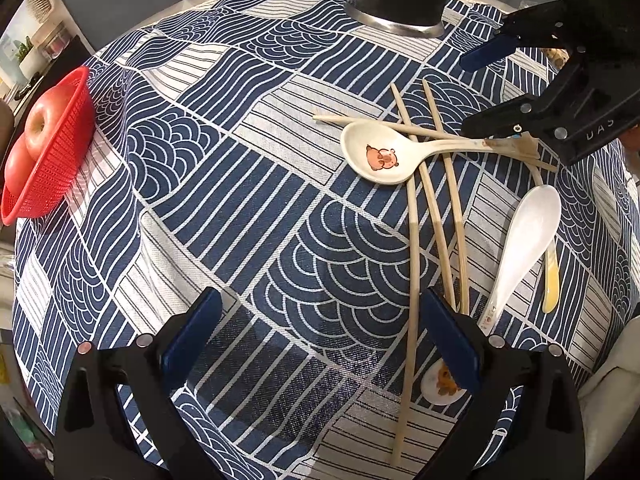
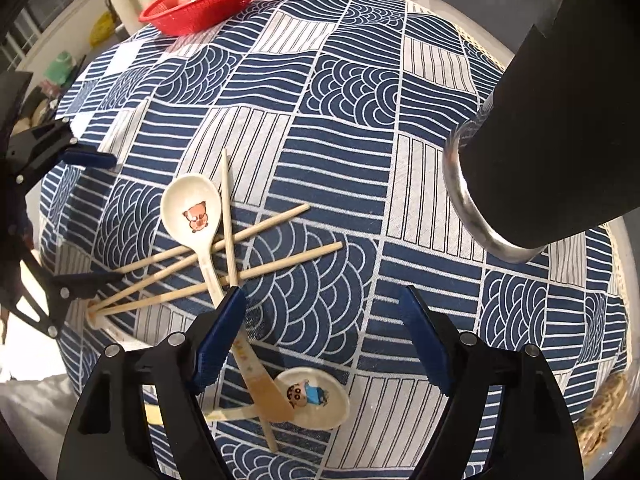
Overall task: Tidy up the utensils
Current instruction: 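Reach the right tool to another chopstick and close on it, then lift the chopstick with the right tool and drop it into the black holder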
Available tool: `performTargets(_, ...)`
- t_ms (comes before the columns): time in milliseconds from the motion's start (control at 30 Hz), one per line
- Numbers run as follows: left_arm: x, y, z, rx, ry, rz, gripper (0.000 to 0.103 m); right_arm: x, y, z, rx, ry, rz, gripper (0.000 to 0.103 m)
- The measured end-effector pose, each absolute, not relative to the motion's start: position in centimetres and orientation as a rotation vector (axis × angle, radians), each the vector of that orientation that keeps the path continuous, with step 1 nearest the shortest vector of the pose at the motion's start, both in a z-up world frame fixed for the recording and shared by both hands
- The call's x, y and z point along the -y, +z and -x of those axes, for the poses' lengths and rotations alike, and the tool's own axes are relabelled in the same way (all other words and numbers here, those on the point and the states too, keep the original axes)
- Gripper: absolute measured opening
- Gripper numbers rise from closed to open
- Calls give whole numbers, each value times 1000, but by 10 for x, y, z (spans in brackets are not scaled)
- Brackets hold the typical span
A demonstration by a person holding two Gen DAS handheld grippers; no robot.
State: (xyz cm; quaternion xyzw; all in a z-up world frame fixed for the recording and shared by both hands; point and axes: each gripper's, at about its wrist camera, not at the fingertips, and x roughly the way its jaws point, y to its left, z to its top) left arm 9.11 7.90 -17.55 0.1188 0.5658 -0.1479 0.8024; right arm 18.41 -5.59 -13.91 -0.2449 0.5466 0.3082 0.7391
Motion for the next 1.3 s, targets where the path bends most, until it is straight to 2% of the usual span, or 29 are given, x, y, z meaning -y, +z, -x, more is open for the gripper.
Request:
performTargets(333, -70, -177, -106, -1223, -317, -266, 98, 53, -142, -172, -1224, 749, 525, 74)
performTargets(600, -65, -165, -114, -1232, -344, -250, 72, 41, -148, -165, -1285, 810, 488, 67)
performTargets(633, -64, -163, -114, -1233, -345, -250, 68, 38, -149, -162, -1273, 800, 515, 63)
performTargets(667, -63, -161, -115, -1237, -346, -249, 61, 37, -148, -159, -1259, 788, 543, 59)
performTargets(733, -63, -159, -116, -1245, -345, -249, 50, 31, -146, -154, -1238, 763, 599, 36)
performTargets(800, -64, -156, -116, -1257, -339, -242, 31, 29, -145, -152, -1245, 754, 613, 19)
performTargets(833, -66, -155, -116, -1265, -336, -234, 26, 32, -145, -153, -1264, 762, 587, 14)
performTargets(867, -67, -155, -114, -1271, -332, -228, 17, 35, -144, -154, -1271, 763, 563, 12)
performTargets(900, -69, -155, -113, -1283, -325, -216, 6, 40, -143, -154, -1280, 758, 532, 4)
performTargets(1300, -98, -141, -90, -1312, -289, -169, 5, 115, -107, -148, -1249, 712, 151, 5)
